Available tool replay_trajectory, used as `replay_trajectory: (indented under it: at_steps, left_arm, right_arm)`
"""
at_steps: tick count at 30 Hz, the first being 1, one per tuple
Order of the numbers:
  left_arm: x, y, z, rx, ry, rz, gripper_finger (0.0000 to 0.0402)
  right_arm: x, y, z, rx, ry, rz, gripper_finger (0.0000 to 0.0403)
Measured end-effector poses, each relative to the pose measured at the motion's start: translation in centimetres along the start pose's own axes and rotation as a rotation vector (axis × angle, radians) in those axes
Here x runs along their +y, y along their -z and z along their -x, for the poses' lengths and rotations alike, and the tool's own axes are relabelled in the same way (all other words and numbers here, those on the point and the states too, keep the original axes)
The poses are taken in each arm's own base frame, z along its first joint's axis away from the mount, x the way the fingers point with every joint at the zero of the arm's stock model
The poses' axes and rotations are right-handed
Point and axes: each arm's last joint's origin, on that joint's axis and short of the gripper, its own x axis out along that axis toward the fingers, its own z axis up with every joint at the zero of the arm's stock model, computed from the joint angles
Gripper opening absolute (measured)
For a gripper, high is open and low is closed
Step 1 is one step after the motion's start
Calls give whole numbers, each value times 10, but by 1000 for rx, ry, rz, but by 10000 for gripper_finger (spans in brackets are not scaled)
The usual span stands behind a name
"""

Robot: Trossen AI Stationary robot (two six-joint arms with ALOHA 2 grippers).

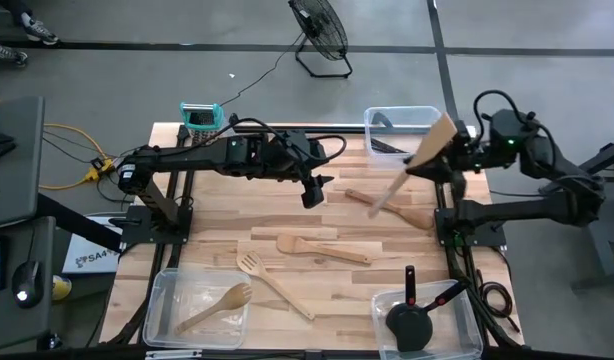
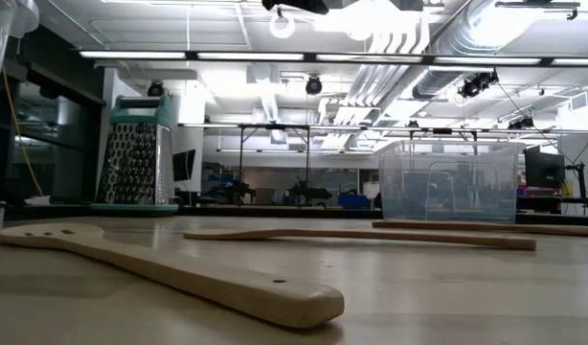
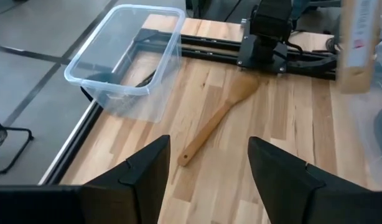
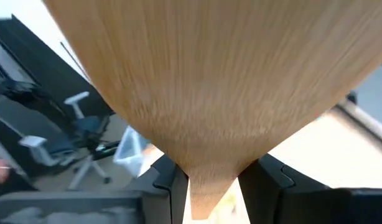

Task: Pick & Place Kitchen Items
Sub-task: Put the light brown spatula into the bottom right transparent bin

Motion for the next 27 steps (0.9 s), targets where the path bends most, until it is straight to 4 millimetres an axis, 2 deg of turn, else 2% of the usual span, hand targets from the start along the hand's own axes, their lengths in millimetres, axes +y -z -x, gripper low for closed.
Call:
replay_trajectory:
  at_steps: [5, 10, 20, 27]
  left_arm:
    - [0, 0, 0, 0, 0, 1, 214]
    - [0, 0, 0, 3, -11, -22, 214]
    - [1, 8, 0, 78, -20, -44, 214]
    - [2, 11, 1, 115, -23, -61, 214]
  right_arm:
    - [5, 12, 20, 80, -41, -146, 110]
    - [7, 24, 30, 177, -38, -314, 110]
    - [10, 40, 25, 342, 63, -576, 110]
    - [23, 38, 18, 364, -26, -636, 110]
